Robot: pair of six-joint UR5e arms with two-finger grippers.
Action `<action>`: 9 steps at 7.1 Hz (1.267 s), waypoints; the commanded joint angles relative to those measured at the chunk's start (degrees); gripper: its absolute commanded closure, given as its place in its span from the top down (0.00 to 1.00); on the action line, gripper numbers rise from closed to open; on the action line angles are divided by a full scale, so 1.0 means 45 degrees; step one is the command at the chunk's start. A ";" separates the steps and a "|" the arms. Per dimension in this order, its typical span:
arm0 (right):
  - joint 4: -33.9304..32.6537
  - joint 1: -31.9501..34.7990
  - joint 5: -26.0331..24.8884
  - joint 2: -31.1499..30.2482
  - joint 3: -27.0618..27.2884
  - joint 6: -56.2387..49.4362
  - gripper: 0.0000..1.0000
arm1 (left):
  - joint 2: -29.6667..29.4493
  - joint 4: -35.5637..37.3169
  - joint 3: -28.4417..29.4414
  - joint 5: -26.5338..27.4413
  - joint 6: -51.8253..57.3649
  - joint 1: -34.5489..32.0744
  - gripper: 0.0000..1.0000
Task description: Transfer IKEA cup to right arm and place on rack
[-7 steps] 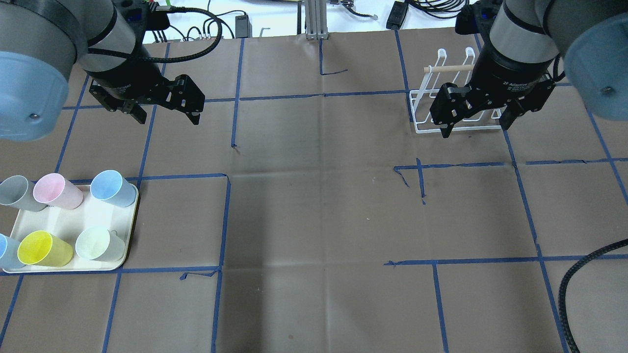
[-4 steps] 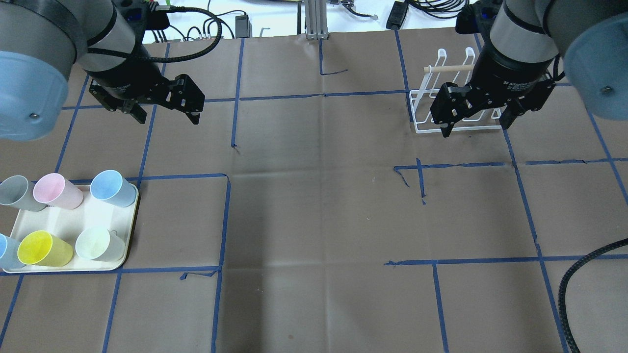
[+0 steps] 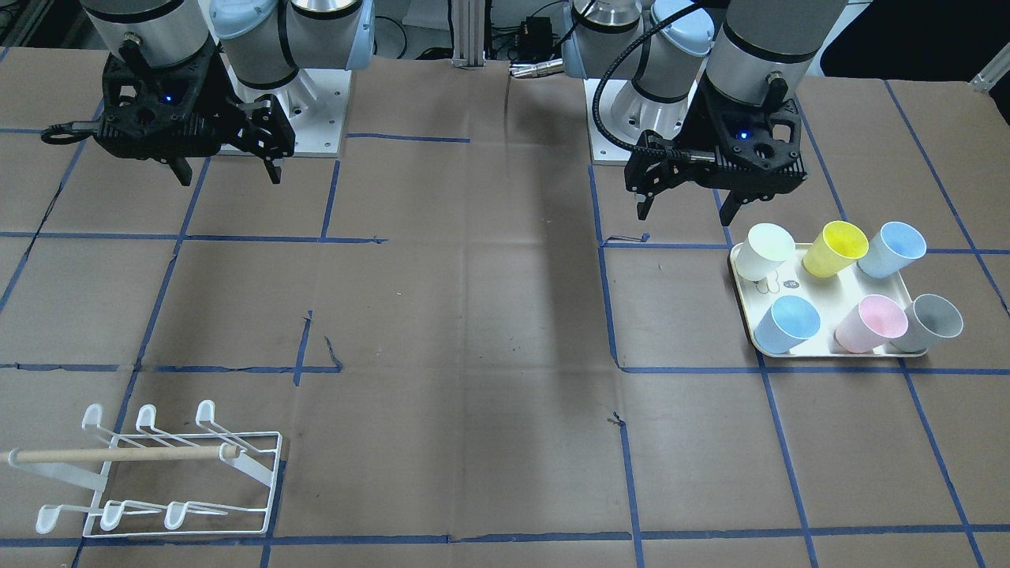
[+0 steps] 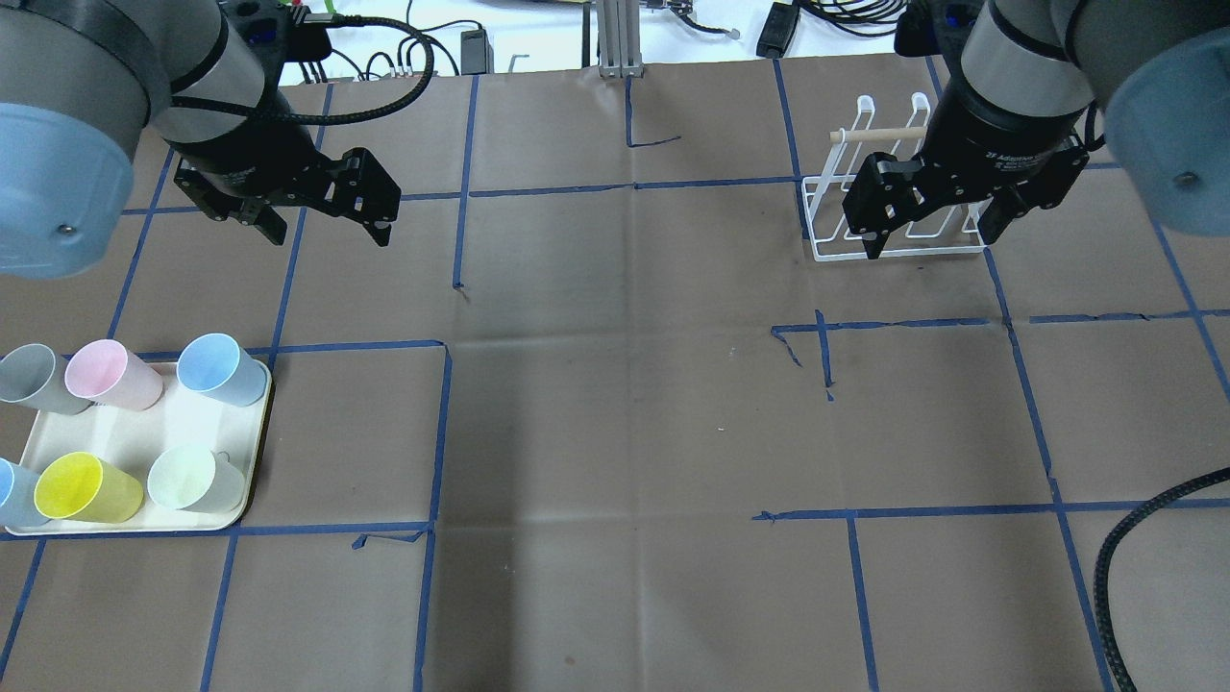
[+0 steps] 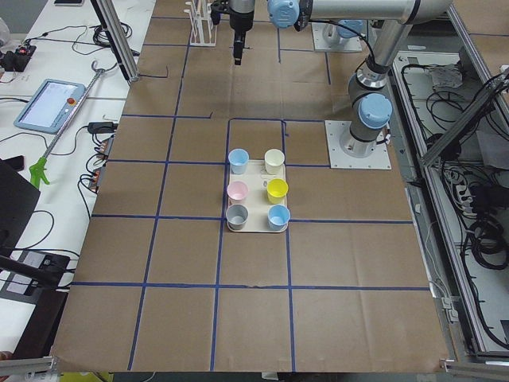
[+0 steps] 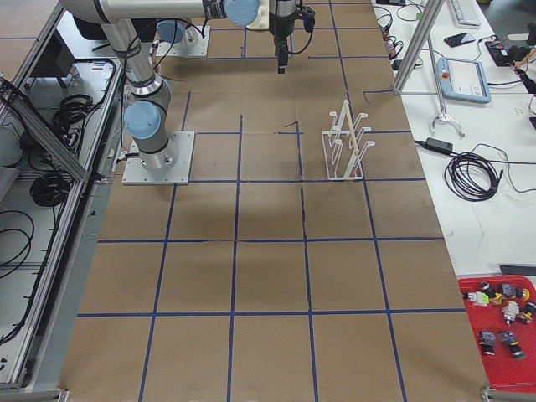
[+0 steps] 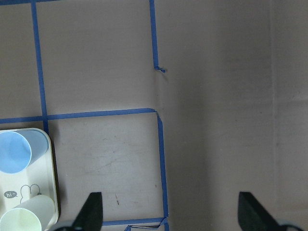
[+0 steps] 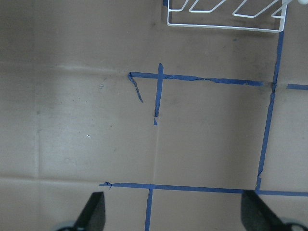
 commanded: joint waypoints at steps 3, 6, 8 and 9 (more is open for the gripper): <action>-0.0006 0.0000 -0.0021 0.0016 0.0000 0.0000 1.00 | 0.0812 0.0087 -0.1647 0.0021 0.2170 0.2356 1.00; 0.0013 0.0000 -0.0021 0.0016 0.0000 0.0020 1.00 | 0.1225 0.1255 -0.3174 0.0021 0.5202 0.5483 1.00; 0.0013 0.0000 -0.0021 0.0016 0.0020 0.0020 1.00 | 0.0760 0.1764 -0.3274 0.0001 0.5287 0.5609 1.00; 0.0013 0.0000 -0.0021 0.0016 0.0000 0.0020 1.00 | 0.0253 0.2657 -0.3526 -0.0018 0.5267 0.5609 1.00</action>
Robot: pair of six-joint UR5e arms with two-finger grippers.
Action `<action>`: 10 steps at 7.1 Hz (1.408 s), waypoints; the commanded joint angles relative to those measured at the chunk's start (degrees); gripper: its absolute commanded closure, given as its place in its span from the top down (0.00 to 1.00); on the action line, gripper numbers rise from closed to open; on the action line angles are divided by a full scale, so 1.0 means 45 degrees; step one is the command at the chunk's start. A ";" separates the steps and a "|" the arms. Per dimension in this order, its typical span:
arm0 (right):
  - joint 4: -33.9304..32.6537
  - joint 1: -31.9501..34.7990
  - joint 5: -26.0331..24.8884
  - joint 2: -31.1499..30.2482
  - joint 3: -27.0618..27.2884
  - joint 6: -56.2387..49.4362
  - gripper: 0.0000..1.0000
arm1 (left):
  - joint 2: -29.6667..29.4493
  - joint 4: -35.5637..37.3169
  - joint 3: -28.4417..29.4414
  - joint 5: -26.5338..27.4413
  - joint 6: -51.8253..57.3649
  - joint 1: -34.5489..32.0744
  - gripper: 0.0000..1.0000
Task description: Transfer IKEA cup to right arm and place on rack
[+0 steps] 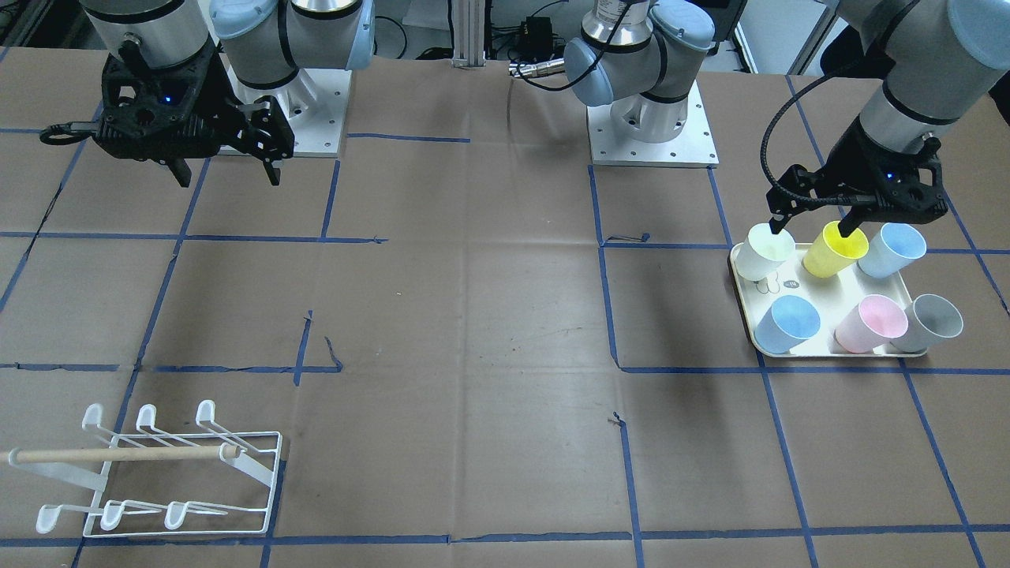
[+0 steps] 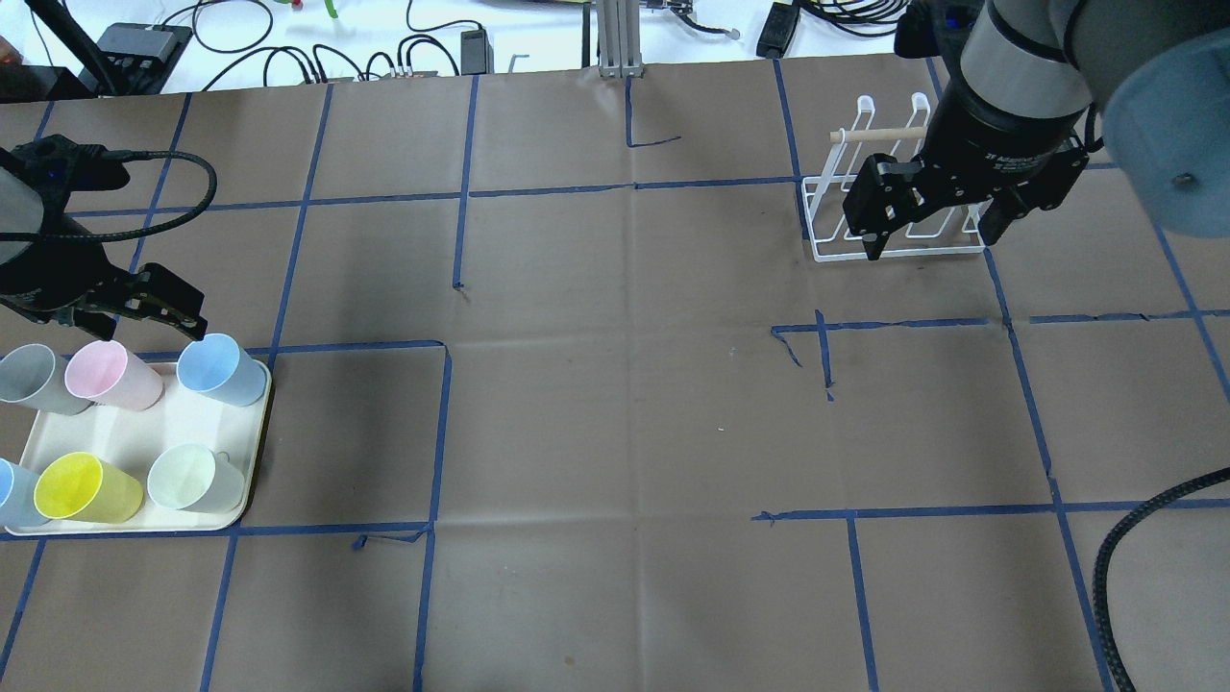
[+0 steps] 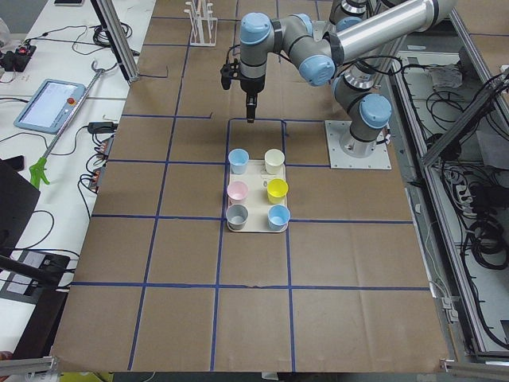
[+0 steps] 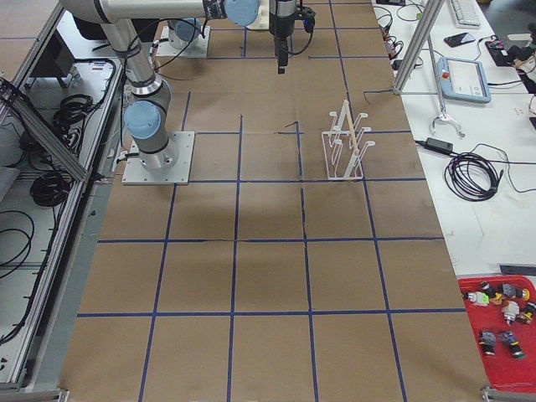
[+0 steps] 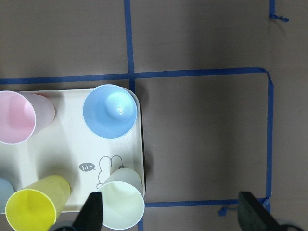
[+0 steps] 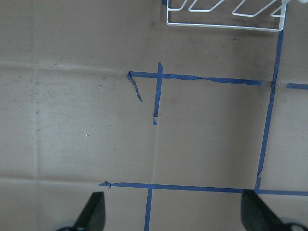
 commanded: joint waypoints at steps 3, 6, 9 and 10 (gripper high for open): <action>0.0000 0.0000 0.0000 -0.0001 0.0007 0.0000 1.00 | -0.2359 0.3701 -0.1051 -0.0021 -0.0018 0.0018 1.00; 0.0000 0.0000 0.0000 -0.0001 0.0104 0.0000 1.00 | -0.3517 0.4608 -0.1460 -0.0314 -0.0115 0.0057 1.00; 0.0000 0.0000 0.0000 -0.0001 0.0124 0.0000 1.00 | -0.3517 0.4706 -0.1912 -0.0197 -0.0117 0.0155 1.00; -0.0019 0.0000 0.0000 -0.0001 0.0124 -0.0019 1.00 | -0.3517 0.4706 -0.1912 -0.0177 -0.0116 0.0155 1.00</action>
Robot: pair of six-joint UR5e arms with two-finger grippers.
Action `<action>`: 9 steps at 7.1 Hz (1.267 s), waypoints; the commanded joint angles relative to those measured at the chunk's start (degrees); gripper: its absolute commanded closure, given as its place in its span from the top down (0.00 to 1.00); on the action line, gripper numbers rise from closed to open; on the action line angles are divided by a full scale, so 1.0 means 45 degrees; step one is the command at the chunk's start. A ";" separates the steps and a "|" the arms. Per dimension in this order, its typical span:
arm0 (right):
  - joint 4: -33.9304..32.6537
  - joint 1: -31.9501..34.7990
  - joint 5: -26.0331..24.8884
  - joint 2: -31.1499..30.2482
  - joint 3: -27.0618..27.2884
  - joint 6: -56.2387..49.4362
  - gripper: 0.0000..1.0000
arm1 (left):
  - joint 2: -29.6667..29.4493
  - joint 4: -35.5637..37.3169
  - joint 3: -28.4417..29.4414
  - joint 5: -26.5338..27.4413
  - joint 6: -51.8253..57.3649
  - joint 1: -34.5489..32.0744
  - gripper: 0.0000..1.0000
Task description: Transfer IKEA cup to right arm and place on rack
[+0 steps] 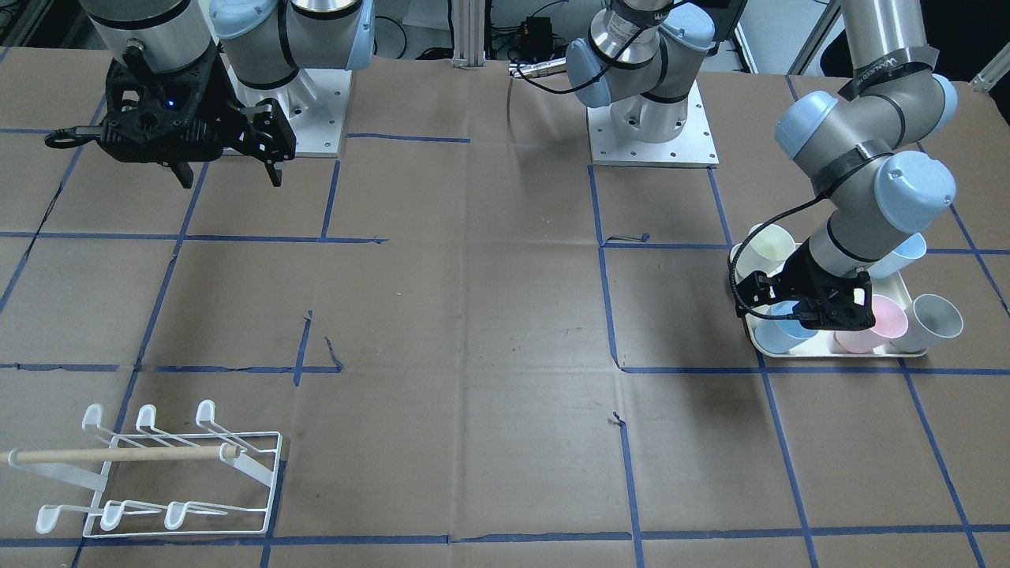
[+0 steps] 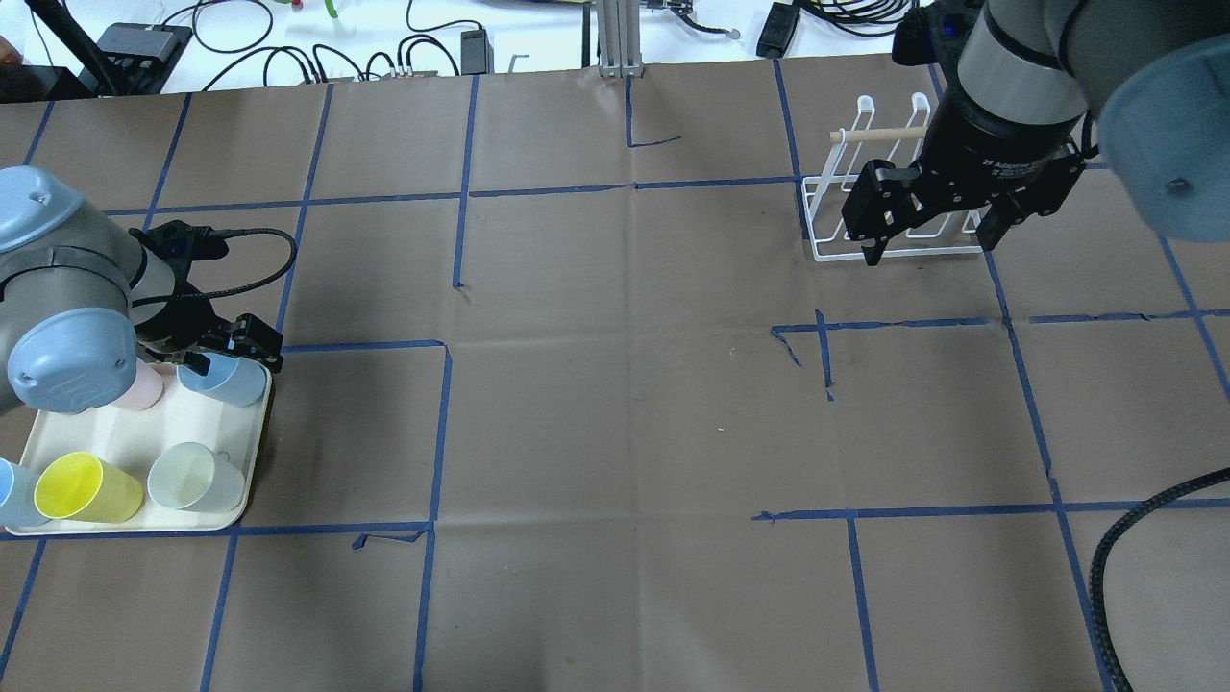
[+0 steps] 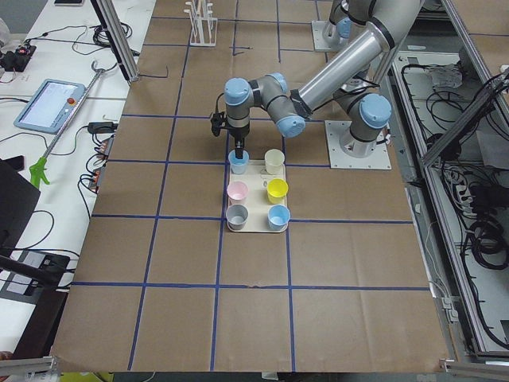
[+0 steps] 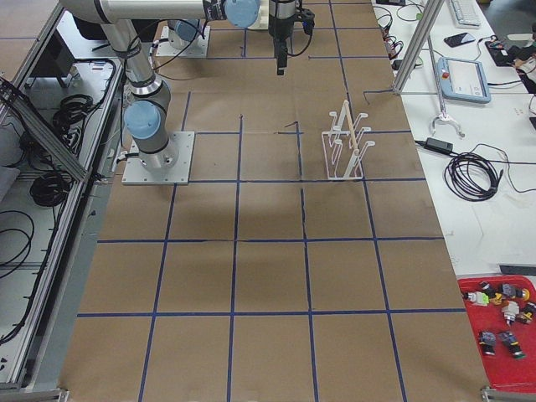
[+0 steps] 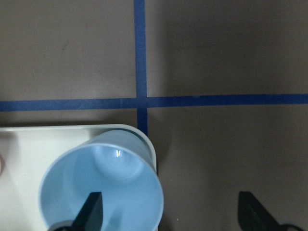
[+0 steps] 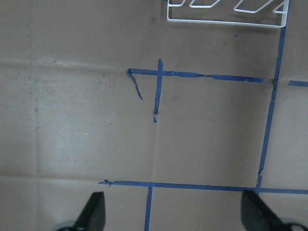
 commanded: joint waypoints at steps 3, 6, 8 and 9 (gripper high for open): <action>0.0004 0.0000 0.0000 -0.0001 0.0022 -0.0015 1.00 | 0.0010 0.0033 0.0009 0.0455 -0.0002 0.0033 0.91; 0.0004 0.0000 0.0000 0.0000 0.0022 0.0004 1.00 | -0.0009 -0.0006 0.0086 0.0475 0.0037 0.0014 0.20; 0.0004 0.0000 0.0000 -0.0001 0.0022 -0.0015 1.00 | 0.0010 -0.0006 0.0203 0.0475 -0.0003 0.0033 0.00; -0.0015 0.0000 0.0000 0.0019 0.0022 0.0004 1.00 | 0.0204 -0.0006 0.0223 0.0495 -0.0003 0.0033 0.00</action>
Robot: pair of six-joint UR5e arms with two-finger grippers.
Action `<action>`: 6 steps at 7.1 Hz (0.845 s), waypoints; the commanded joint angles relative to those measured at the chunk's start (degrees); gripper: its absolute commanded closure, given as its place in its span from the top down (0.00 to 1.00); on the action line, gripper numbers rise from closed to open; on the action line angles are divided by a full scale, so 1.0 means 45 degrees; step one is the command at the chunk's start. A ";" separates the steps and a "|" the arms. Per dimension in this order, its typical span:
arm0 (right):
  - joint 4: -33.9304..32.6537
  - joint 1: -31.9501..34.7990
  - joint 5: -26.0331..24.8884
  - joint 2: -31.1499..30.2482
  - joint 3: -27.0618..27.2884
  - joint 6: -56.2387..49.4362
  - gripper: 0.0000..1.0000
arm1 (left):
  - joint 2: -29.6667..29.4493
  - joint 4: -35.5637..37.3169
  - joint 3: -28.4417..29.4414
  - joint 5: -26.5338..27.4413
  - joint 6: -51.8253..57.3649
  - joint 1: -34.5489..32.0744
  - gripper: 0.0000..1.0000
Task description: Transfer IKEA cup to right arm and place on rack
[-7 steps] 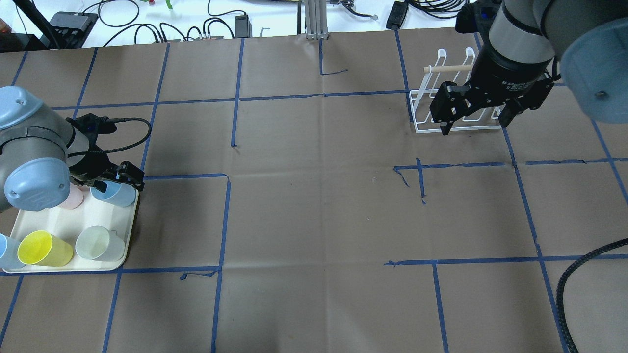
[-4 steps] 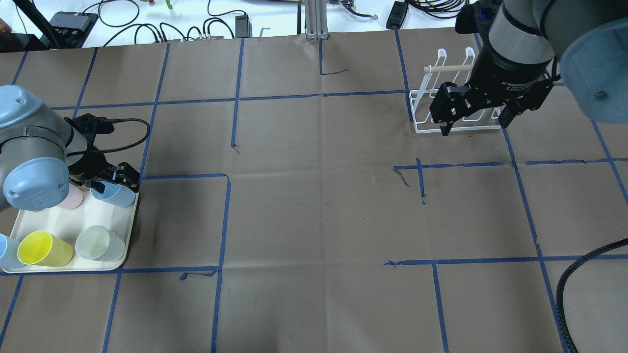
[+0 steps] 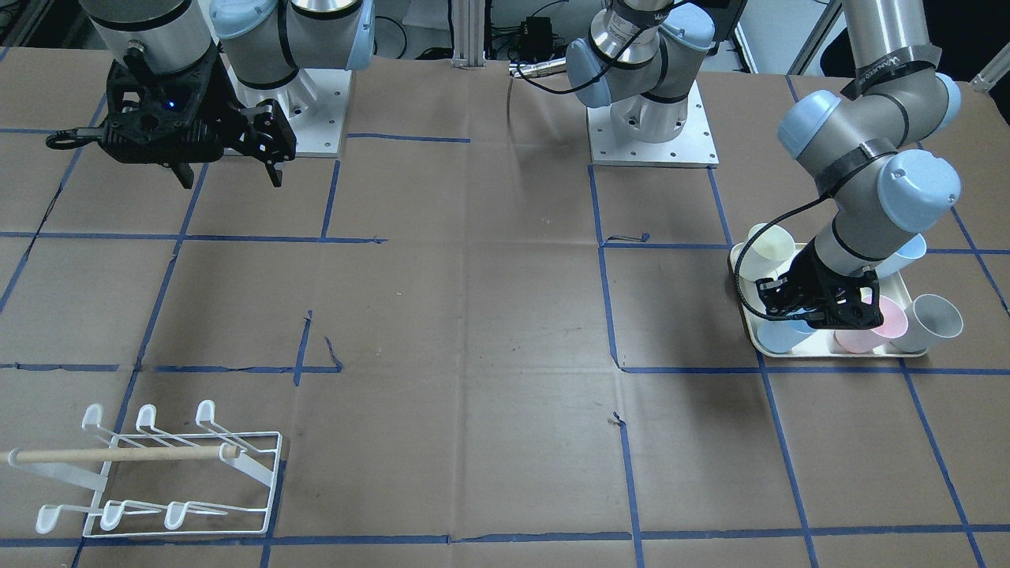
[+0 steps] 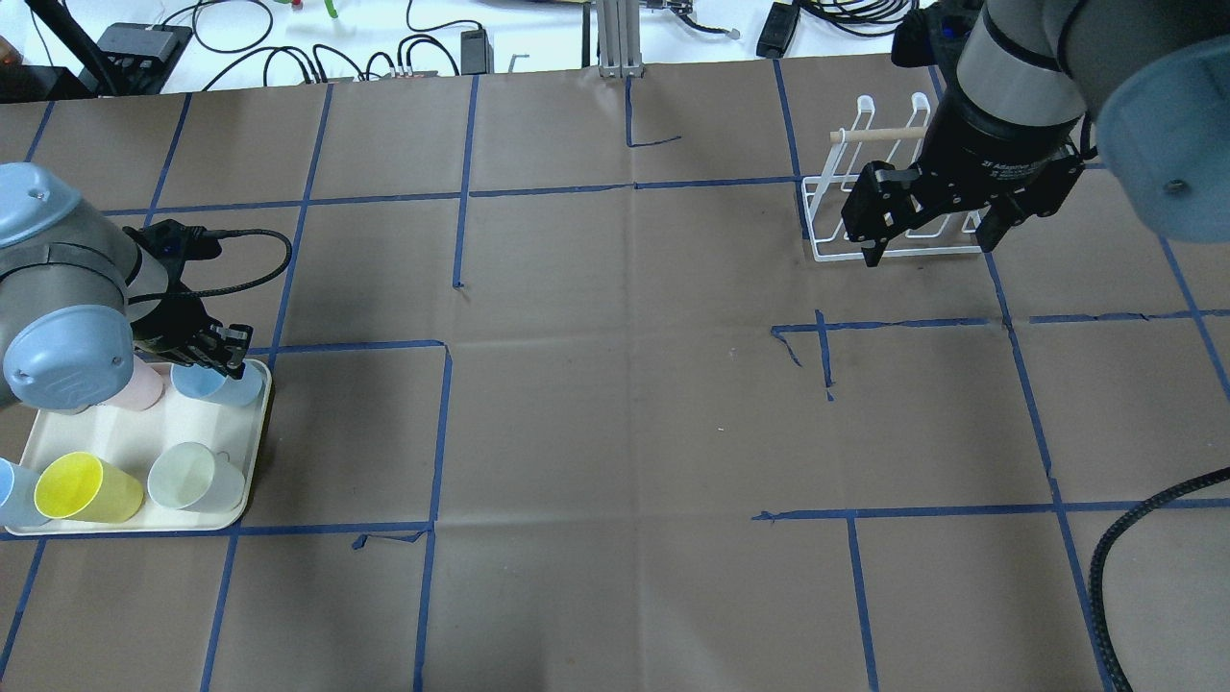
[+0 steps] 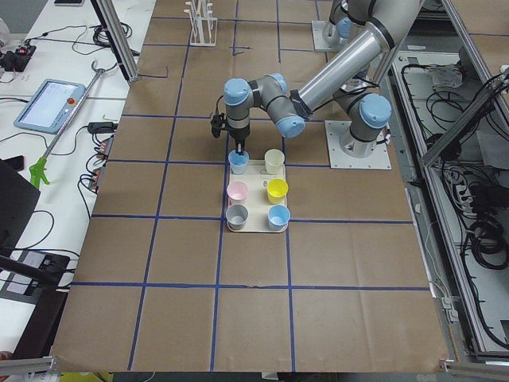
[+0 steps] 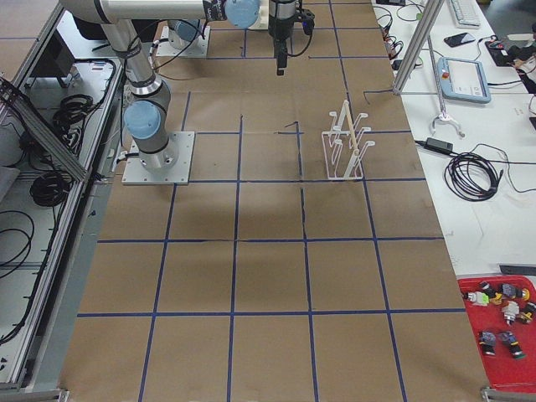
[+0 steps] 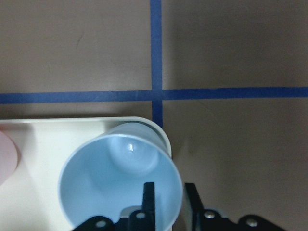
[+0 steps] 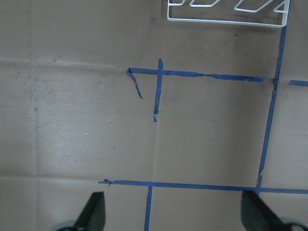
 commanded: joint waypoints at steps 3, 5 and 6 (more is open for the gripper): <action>-0.0016 0.0000 0.0020 -0.0004 -0.0019 0.0014 1.00 | 0.0759 -0.1183 0.1220 0.0289 -0.0199 -0.0093 0.00; -0.0016 0.0000 0.0020 -0.0024 -0.0019 -0.0005 1.00 | 0.0587 -0.2979 0.3693 -0.0234 -0.0123 -0.0347 0.00; 0.0022 0.0000 0.0020 -0.0024 -0.0019 -0.0005 1.00 | 0.0431 -0.4013 0.5099 -0.0954 -0.0122 -0.0657 0.00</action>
